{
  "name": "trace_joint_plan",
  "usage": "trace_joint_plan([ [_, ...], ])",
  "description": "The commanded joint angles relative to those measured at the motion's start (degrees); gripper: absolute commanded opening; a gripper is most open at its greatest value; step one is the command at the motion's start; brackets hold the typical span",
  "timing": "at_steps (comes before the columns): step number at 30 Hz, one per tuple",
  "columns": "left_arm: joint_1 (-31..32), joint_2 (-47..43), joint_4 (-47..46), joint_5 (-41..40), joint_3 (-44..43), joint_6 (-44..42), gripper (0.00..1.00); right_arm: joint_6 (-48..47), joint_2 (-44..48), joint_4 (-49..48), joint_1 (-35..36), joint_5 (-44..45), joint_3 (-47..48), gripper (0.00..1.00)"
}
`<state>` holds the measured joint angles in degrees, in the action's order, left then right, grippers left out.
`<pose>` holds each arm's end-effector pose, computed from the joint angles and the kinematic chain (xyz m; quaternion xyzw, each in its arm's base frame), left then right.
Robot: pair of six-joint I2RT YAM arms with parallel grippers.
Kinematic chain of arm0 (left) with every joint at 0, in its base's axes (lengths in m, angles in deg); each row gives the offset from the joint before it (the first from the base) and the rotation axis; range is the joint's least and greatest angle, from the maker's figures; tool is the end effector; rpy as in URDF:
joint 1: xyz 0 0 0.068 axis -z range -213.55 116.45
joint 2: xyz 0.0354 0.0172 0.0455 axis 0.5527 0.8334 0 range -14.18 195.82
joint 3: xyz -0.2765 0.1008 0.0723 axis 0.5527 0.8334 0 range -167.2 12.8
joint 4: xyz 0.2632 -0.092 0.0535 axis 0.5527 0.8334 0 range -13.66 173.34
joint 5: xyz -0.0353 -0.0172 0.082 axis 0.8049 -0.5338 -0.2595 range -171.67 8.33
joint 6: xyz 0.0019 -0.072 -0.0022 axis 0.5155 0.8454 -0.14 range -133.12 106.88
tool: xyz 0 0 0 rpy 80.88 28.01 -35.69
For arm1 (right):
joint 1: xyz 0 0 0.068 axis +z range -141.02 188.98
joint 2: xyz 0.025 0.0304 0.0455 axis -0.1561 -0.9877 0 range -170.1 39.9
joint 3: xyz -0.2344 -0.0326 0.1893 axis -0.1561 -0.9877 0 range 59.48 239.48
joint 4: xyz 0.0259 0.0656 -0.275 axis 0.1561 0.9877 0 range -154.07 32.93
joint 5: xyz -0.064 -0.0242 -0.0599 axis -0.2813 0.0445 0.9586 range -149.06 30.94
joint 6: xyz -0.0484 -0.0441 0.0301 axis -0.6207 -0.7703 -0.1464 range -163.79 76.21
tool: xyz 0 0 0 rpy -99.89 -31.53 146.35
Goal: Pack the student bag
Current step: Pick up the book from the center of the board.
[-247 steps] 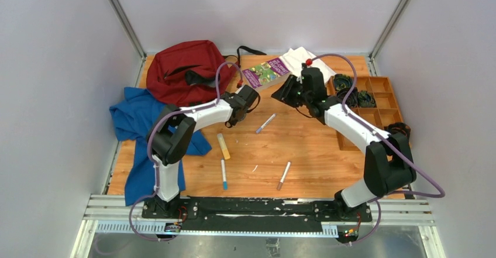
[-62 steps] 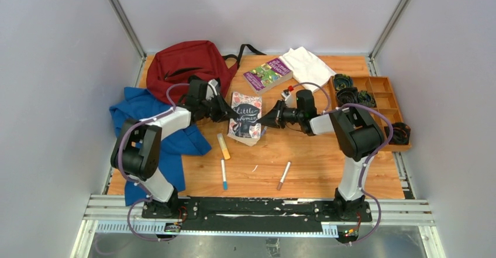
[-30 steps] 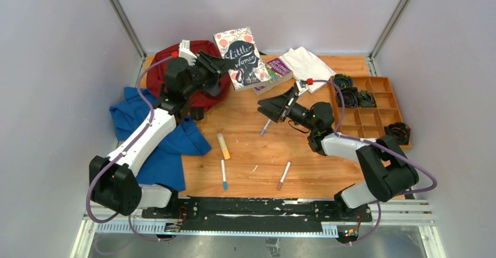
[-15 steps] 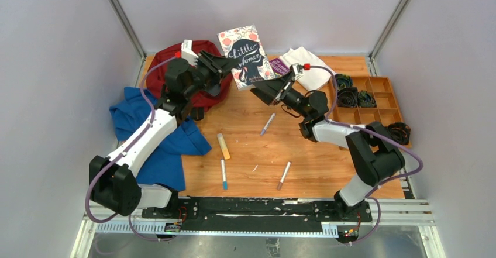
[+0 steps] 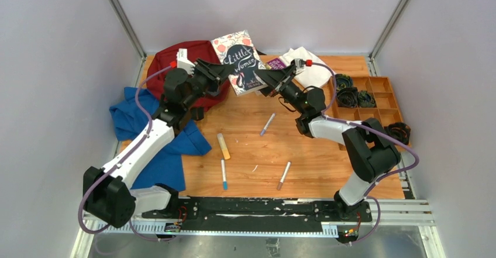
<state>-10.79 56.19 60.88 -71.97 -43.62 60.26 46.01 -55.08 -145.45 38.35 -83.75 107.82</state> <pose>0.2994 -0.1365 0.3884 -0.2425 0.6543 -0.5705 0.4331 0.3181 0.2077 0.3263 0.0644 0.4868 0.7966 0.3527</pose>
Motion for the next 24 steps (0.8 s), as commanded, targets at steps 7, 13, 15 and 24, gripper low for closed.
trace_joint_plan([
  [7,2.67,-5.96,-7.38,-9.60,0.31,-9.64,0.00,3.74,1.67,-0.30,2.05,3.33,1.58,0.62],
  [13,6.27,-4.88,-9.75,-12.93,1.49,-12.36,0.00,4.94,0.76,-0.88,3.74,3.92,2.88,0.62],
  [15,6.75,-4.93,-11.55,-13.77,2.66,-12.04,0.00,5.94,-0.14,-2.04,4.19,4.14,3.39,0.53],
  [24,7.03,-6.45,-11.71,-15.85,5.75,-11.69,0.87,7.97,0.18,0.98,2.97,2.19,2.92,0.00],
])
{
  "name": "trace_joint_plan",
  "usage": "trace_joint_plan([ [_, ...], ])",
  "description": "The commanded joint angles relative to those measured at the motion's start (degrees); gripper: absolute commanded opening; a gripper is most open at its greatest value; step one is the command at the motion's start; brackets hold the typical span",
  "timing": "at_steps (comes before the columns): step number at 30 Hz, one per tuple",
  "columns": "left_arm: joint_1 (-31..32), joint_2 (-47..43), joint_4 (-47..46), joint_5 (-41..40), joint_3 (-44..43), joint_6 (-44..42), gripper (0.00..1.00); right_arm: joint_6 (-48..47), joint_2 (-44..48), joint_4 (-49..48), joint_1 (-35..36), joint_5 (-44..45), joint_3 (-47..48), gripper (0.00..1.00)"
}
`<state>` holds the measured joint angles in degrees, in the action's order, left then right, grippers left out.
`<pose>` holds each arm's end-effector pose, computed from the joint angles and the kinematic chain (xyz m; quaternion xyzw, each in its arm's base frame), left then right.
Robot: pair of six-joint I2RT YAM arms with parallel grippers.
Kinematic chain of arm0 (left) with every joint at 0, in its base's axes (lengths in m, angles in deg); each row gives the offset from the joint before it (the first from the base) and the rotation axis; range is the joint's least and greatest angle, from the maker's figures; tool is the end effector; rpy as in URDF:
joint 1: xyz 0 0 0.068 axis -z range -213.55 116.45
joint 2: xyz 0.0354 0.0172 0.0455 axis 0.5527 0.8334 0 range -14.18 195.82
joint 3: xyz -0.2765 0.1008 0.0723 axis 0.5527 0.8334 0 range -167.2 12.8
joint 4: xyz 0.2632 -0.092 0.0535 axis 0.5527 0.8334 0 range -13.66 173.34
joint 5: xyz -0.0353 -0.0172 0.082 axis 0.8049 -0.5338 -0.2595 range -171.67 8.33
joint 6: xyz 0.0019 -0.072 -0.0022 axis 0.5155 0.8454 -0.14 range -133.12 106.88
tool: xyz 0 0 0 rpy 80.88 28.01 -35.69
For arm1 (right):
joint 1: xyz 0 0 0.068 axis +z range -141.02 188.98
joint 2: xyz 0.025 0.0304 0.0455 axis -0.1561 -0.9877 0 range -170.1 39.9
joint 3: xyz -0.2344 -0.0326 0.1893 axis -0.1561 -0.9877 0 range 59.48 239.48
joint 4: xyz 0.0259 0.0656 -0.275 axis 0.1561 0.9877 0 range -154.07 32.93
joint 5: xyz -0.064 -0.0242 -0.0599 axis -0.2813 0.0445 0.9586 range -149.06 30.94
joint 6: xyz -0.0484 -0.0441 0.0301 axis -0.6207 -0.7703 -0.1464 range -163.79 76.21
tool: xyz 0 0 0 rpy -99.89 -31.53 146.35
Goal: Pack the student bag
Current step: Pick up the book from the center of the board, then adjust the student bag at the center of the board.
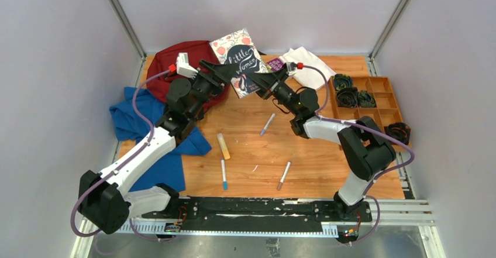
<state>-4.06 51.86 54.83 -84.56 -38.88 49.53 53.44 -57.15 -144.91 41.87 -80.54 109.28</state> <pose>0.2695 -0.1490 0.3912 -0.2069 0.6285 -0.5283 0.5321 0.3160 0.2305 0.3213 0.1083 0.4805 0.8222 0.2852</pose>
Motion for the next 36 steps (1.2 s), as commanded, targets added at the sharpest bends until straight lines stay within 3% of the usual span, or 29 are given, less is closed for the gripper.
trace_joint_plan([
  [1,0.30,-3.19,-4.09,-4.09,1.04,-2.38,0.98,-0.28,3.67,2.68,-1.52,-2.16,0.44,0.00],
  [4,0.21,-5.59,8.66,-7.01,-3.67,-16.83,1.00,-4.27,11.04,10.24,-8.40,-5.86,-6.60,0.00],
  [6,0.17,-4.43,22.94,-13.09,-10.99,-29.32,1.00,-8.69,16.87,20.24,-14.58,-10.28,-10.98,0.00],
  [9,-0.61,3.46,45.05,-17.65,-27.56,-48.19,1.00,-20.37,25.60,40.91,-21.45,-16.56,-12.29,0.00],
  [12,-0.60,12.88,58.33,-24.09,-38.64,-60.60,1.00,-30.77,32.54,54.68,-24.04,-17.96,-11.87,0.00],
  [19,-0.30,22.54,60.28,-26.71,-34.48,-74.03,0.95,-42.57,38.80,69.01,-27.67,-18.97,-9.02,0.00],
  [22,0.03,26.53,62.58,-27.14,-35.39,-80.11,0.93,-42.09,38.28,68.20,-27.61,-19.68,-9.13,0.00],
  [28,0.04,32.06,63.89,-34.41,-39.69,-83.88,0.88,-41.12,37.78,67.17,-27.61,-20.60,-8.73,0.00],
  [33,-0.69,35.46,67.25,-33.08,-39.91,-90.36,0.85,-39.21,37.43,66.11,-27.61,-21.18,-9.28,0.00],
  [36,-2.82,35.08,67.74,-27.63,-39.67,-90.94,0.84,-36.99,36.93,65.26,-27.57,-21.90,-9.93,0.00],
])
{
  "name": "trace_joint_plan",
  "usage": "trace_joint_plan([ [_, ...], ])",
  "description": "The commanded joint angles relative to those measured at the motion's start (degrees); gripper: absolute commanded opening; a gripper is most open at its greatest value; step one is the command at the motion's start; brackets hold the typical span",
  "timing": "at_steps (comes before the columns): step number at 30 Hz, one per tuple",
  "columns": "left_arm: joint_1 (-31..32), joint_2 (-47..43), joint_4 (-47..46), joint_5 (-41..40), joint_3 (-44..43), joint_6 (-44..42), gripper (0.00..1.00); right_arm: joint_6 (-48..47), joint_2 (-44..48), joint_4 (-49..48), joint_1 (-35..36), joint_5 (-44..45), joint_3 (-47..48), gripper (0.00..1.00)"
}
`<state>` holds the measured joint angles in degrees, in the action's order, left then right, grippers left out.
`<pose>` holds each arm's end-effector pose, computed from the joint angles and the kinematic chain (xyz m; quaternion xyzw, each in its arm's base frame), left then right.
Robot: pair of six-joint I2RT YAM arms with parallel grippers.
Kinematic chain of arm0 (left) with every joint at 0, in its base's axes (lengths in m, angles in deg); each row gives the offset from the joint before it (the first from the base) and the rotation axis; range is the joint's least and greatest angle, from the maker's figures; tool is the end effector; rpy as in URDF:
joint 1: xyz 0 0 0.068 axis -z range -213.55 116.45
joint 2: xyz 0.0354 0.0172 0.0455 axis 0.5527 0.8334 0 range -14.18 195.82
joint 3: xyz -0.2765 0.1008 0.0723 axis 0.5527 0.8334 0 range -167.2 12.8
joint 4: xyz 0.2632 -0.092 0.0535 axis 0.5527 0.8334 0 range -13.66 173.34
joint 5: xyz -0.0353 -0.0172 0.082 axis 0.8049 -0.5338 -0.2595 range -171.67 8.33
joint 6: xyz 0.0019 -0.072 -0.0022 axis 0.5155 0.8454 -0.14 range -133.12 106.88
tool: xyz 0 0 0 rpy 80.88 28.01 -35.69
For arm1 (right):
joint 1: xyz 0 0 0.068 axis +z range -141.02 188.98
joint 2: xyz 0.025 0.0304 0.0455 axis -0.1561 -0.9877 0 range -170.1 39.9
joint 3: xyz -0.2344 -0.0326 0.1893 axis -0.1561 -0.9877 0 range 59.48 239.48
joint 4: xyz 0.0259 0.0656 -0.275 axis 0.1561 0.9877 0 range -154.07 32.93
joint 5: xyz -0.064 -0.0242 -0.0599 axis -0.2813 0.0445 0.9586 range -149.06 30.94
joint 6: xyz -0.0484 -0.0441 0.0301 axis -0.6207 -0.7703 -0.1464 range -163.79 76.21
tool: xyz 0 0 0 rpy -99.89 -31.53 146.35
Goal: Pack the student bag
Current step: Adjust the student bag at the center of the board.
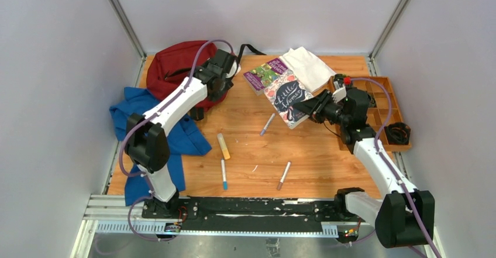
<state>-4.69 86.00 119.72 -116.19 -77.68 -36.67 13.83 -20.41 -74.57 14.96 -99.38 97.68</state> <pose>0.3852 -0.1737 0.3194 0.3157 0.8542 0.2671 0.3151 0.2569 0.0658 0.3002 0.1209 0.7497 0.5396 0.3635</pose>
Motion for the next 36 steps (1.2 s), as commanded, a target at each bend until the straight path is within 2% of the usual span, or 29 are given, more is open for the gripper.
trace_joint_plan([
  [1,-2.86,0.35,2.78,6.07,-0.57,-4.79,0.84,3.19,0.10,-5.40,-0.67,-3.36,1.44,0.00],
  [5,-5.56,1.42,1.29,10.80,-0.19,-4.40,0.84,3.75,-0.30,-5.57,-0.62,-3.69,1.02,0.00],
  [8,-5.98,4.44,2.66,10.57,-1.25,-4.25,0.83,3.64,-0.59,-5.50,-0.57,-3.41,0.98,0.00],
  [14,-6.63,6.22,1.74,9.62,2.33,-3.97,0.79,3.46,-0.07,-4.49,-0.62,-2.68,0.88,0.00],
  [19,-7.33,7.76,-0.24,9.25,1.61,-2.71,0.56,3.46,-0.74,-4.61,-0.62,-2.75,1.06,0.00],
  [20,-7.33,8.20,-0.20,9.18,0.94,-2.61,0.47,3.57,-0.80,-4.58,-0.62,-2.75,1.15,0.00],
  [21,-7.33,8.48,-0.19,9.09,0.23,-2.36,0.32,3.55,-0.85,-4.53,-0.62,-2.75,1.24,0.00],
  [22,-7.33,8.72,-0.19,8.71,-0.55,-1.89,0.08,3.59,-0.88,-4.53,-0.62,-2.75,1.34,0.00],
  [23,-7.33,8.94,-0.09,7.93,-1.63,-0.99,0.00,3.61,-0.94,-4.53,-0.62,-2.75,1.42,0.00],
  [29,-4.65,3.46,0.99,6.49,-9.39,2.57,0.00,3.50,-1.02,-4.10,-0.70,-2.59,1.83,0.00],
  [32,-3.55,0.63,1.07,5.70,-16.80,5.48,0.00,3.22,-1.16,-3.84,-0.70,-2.58,2.29,0.00],
  [36,-3.07,-2.54,0.41,11.32,-23.87,11.05,0.00,2.62,-0.98,-2.94,-0.68,-2.20,2.92,0.00],
])
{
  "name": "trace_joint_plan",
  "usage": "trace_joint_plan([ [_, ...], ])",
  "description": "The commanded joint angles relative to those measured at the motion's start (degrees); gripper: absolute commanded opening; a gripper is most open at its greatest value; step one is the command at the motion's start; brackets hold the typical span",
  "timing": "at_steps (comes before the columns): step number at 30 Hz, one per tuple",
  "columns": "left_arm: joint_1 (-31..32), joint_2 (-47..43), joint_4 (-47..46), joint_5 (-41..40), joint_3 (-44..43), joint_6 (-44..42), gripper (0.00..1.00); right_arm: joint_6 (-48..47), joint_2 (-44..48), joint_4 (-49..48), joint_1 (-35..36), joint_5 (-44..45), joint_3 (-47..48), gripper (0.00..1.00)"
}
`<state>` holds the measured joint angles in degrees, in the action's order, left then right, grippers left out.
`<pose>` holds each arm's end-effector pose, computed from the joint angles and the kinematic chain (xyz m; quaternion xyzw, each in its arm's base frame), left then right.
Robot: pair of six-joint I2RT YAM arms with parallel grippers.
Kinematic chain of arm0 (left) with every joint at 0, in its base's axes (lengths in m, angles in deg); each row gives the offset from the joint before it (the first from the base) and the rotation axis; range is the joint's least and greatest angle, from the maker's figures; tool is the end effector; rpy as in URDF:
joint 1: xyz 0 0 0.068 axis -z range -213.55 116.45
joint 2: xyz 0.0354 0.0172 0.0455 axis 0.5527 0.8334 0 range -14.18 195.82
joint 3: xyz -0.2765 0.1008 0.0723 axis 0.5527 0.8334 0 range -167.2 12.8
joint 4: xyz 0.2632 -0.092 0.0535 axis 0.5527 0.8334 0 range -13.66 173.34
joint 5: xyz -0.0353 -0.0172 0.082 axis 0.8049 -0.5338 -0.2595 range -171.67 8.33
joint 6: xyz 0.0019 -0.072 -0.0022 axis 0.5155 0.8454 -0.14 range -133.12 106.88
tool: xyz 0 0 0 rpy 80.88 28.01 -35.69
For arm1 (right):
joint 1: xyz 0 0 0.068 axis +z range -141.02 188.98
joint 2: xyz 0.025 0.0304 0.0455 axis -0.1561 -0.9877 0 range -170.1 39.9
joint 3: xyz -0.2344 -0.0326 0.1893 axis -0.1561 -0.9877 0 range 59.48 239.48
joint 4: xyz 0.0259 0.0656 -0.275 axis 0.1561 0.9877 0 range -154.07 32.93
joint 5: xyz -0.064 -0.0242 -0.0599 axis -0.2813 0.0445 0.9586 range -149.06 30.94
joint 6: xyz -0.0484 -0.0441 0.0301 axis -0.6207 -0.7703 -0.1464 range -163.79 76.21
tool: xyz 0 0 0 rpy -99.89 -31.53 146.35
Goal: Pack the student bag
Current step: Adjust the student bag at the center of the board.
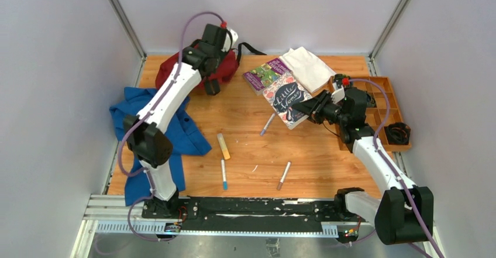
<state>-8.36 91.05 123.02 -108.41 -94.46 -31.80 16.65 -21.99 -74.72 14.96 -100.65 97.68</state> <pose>0.4228 -0.1692 0.3783 0.2527 0.8660 0.1917 0.3866 0.2611 0.0672 0.2939 0.1385 0.7518 0.5511 0.3345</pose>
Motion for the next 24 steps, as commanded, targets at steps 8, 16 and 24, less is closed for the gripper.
trace_joint_plan([
  [8,4.42,-7.93,-8.64,27.96,5.18,24.62,0.02,-1.69,0.28,-1.62,-1.65,0.37,3.05,0.00],
  [16,5.13,-4.15,-9.65,33.25,7.62,30.39,0.81,-7.79,3.01,6.94,-5.33,1.50,3.63,0.00],
  [24,6.28,-8.40,-9.71,29.90,11.26,21.07,0.78,-14.92,3.88,16.61,-5.45,2.86,7.35,0.00],
])
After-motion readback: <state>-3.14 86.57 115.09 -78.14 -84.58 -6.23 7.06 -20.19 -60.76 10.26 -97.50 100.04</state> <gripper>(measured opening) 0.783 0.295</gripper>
